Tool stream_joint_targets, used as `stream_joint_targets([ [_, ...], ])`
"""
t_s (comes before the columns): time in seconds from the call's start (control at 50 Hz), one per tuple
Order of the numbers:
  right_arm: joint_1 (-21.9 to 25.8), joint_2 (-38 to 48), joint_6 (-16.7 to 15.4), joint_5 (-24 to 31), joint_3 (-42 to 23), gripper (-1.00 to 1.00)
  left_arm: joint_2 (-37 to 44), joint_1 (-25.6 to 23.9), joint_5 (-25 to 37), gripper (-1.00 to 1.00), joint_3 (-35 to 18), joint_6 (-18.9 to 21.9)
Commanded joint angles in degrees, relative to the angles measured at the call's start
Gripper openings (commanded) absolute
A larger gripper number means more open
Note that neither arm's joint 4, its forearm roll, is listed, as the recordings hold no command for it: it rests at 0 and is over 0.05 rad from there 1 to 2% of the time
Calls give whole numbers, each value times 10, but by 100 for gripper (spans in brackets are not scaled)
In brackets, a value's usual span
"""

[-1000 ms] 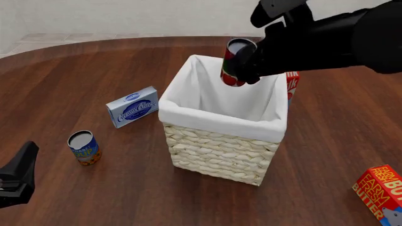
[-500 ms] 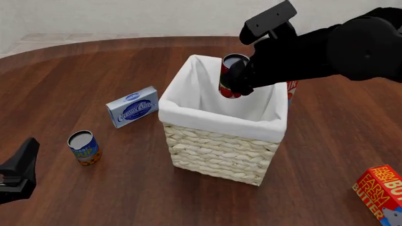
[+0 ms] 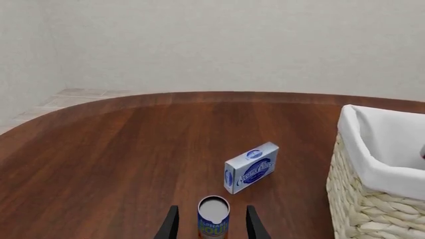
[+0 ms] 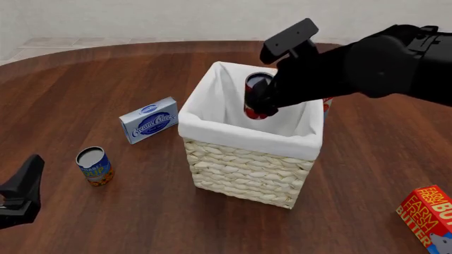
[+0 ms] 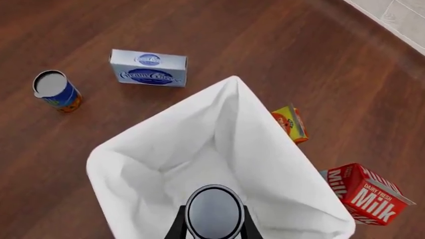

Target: Pick up the alphabet soup and the tomato sauce, and put them in the basket.

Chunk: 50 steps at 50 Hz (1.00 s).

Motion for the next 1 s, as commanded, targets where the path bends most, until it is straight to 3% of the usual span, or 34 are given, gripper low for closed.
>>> stream_joint_targets([
  [0.02,-4,13,9,-6,-1,-100,-19,0,19,100,0,0],
  [0.56,-16,42,4,-16,-1,-100,-46,2,45,100,0,-2],
  [0.58,-15,41,4,-16,1,100,-45,2,45,100,0,-2],
  [1.0,-9,31,11,-10,-1,100,-9,1,10,100,0,1],
])
